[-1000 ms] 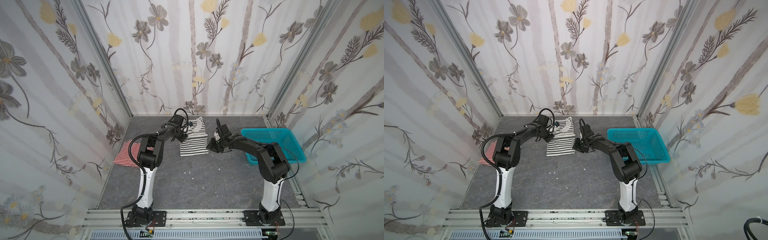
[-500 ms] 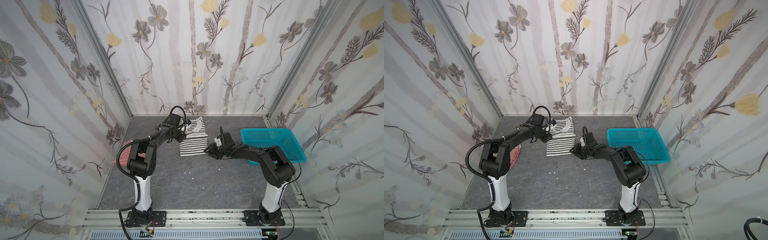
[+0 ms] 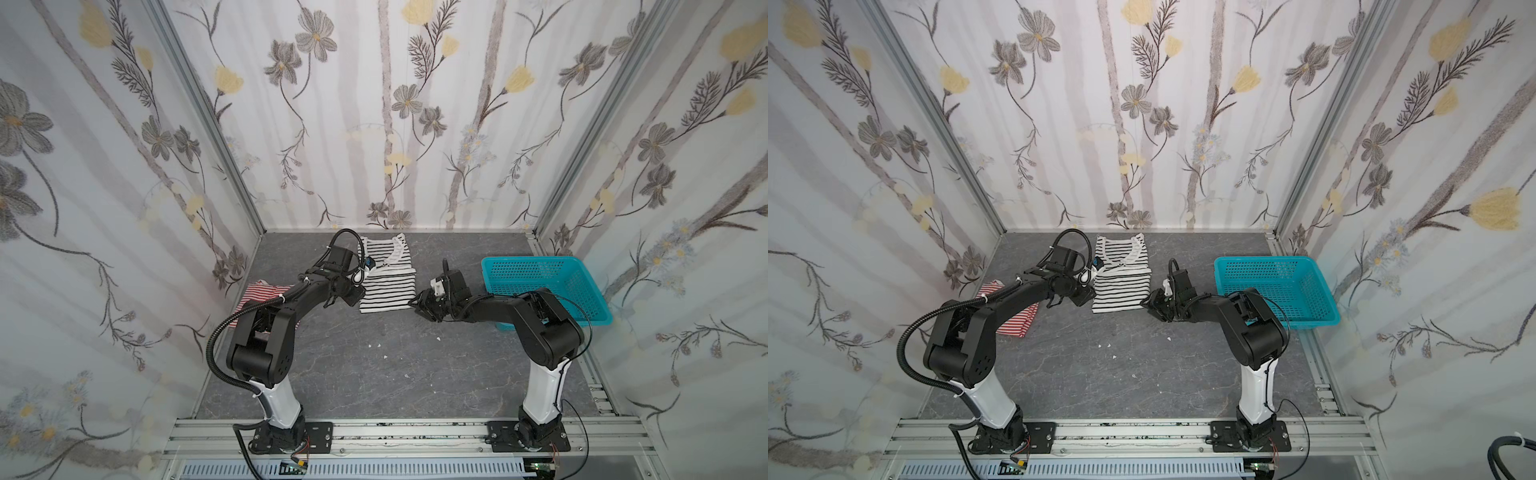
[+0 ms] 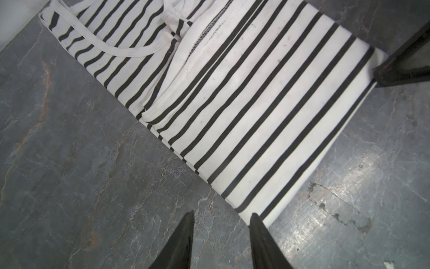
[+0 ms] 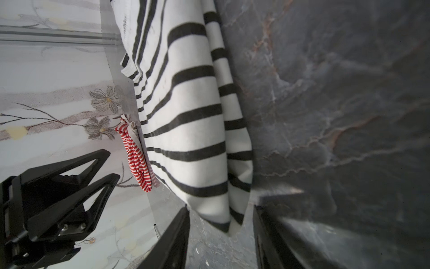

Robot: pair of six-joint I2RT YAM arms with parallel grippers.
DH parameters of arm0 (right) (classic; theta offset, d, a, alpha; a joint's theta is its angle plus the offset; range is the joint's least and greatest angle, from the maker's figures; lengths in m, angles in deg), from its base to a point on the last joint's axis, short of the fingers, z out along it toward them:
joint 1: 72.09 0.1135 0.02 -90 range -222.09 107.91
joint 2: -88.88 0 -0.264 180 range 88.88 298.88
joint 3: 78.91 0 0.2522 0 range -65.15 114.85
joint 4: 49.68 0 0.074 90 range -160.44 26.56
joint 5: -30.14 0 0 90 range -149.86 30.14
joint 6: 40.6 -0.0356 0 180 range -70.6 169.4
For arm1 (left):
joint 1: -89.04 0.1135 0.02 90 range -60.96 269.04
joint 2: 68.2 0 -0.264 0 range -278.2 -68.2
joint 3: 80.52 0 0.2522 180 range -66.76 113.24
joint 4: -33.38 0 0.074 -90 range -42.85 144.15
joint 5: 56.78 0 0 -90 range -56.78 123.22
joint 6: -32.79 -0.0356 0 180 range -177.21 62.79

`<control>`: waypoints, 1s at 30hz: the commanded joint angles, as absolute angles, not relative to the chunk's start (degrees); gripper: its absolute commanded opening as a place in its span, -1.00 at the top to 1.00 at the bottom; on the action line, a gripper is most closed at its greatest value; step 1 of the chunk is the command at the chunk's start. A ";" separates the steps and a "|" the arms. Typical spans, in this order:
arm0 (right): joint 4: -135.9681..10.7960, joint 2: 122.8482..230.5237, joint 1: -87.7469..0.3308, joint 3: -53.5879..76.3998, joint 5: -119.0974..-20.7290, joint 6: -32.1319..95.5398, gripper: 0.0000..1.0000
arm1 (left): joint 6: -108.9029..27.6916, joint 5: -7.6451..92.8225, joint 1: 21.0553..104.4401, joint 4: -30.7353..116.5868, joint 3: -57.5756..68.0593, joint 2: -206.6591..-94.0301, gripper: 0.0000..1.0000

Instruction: Fold and stack the tank tops

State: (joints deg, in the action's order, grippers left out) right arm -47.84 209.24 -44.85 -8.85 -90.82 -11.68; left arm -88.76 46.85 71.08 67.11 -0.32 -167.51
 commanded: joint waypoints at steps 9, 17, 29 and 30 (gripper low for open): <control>-41.95 213.23 -45.70 -7.13 -92.00 -14.75 0.63 | -92.67 50.29 70.35 63.42 -9.78 -160.36 0.12; -43.00 209.83 -44.38 -6.53 -91.79 -14.68 1.00 | -95.48 47.66 67.12 61.98 -13.28 -160.29 0.07; -47.29 207.00 -43.92 -4.16 -91.59 -13.61 1.00 | -98.39 38.65 63.81 56.77 -13.39 -166.05 0.10; -47.37 207.09 -43.91 -4.09 -91.68 -13.61 1.00 | -98.54 38.14 63.92 56.21 -13.70 -166.40 0.11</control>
